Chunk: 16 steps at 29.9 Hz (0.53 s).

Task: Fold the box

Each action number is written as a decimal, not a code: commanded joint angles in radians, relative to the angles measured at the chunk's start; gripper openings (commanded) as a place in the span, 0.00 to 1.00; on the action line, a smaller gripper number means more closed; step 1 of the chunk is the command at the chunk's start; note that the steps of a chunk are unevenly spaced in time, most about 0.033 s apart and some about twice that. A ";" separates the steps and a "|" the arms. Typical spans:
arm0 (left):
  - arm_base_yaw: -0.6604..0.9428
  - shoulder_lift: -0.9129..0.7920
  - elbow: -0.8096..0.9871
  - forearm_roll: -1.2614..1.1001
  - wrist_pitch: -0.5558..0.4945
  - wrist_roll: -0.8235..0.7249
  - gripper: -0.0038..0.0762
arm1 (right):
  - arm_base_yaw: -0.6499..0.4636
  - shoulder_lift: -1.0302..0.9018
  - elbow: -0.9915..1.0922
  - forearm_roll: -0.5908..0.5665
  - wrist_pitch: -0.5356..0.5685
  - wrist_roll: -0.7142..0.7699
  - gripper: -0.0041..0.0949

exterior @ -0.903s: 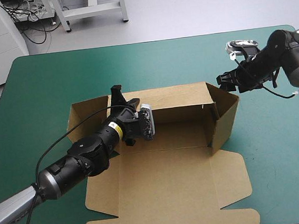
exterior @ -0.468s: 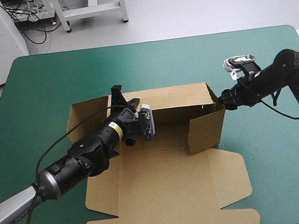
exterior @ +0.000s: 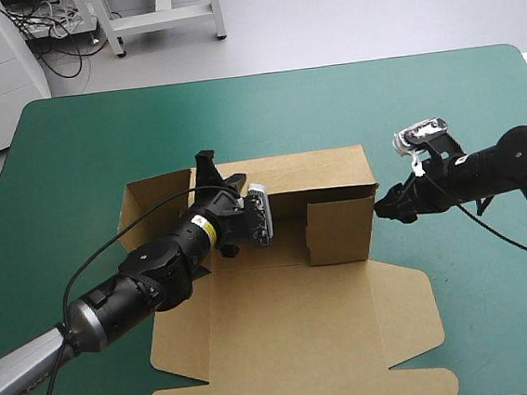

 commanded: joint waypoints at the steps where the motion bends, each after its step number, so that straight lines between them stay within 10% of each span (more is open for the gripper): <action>1: -0.005 -0.011 -0.006 -0.033 0.023 -0.023 0.01 | 0.008 -0.030 -0.021 0.053 0.017 -0.026 0.67; 10: -0.005 -0.011 -0.006 -0.033 0.019 -0.023 0.01 | 0.040 -0.030 -0.021 0.057 0.059 -0.026 0.68; 16: -0.005 -0.011 -0.006 -0.033 0.020 -0.030 0.01 | 0.162 -0.030 -0.021 0.018 -0.128 -0.038 0.68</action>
